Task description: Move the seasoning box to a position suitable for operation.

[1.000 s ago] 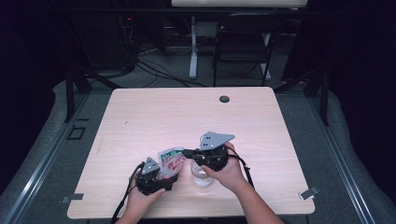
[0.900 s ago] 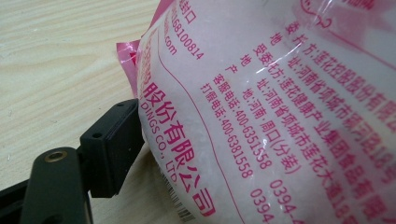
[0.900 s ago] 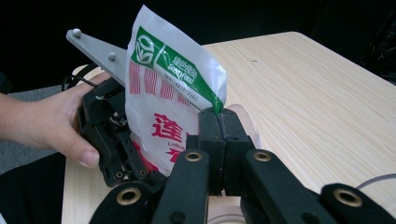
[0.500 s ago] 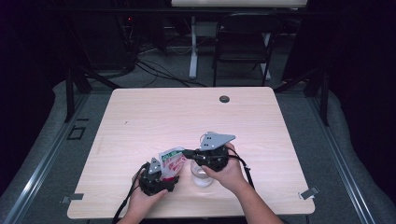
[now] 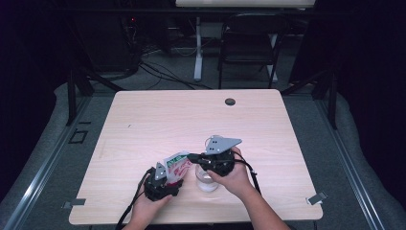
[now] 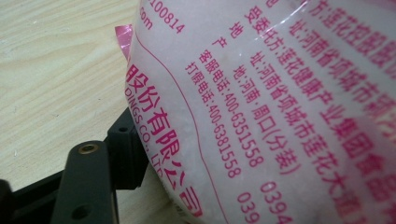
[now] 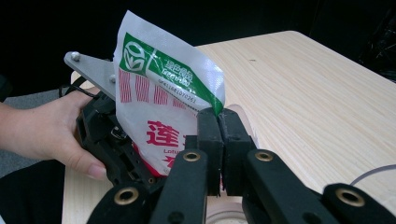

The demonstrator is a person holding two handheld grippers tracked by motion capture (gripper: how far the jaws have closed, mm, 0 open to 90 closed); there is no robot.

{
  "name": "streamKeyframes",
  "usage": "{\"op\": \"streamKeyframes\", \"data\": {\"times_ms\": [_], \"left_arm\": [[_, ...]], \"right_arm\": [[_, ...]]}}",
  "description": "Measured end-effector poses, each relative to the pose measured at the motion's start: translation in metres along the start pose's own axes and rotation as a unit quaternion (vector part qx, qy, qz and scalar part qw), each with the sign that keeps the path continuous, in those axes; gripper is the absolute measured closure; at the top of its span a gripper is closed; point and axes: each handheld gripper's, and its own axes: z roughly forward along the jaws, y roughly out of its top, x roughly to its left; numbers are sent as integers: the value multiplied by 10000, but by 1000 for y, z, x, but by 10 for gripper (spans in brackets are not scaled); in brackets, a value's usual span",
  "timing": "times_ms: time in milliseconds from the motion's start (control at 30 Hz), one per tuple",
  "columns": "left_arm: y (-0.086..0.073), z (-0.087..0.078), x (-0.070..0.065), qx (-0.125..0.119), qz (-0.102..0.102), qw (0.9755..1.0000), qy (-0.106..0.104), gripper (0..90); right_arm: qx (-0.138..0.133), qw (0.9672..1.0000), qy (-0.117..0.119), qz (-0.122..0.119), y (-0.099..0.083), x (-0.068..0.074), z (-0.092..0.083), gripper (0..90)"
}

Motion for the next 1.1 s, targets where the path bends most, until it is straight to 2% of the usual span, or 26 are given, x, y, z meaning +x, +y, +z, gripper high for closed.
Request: {"op": "streamKeyframes", "data": {"times_ms": [200,633,900,1100], "left_arm": [[0,-1,1,-11,15,10000,19,412],[0,-1,1,-39,4,10000,32,445],[0,-1,1,-45,4,10000,48,453],[0,-1,1,-43,6,10000,44,456]], "right_arm": [[-1,10000,32,24,0,-1,0,881],[16,10000,67,34,-1,-3,-2,853],[-23,9999,142,80,-1,-5,-4,790],[-56,9998,179,46,2,-4,-6,697]]}}
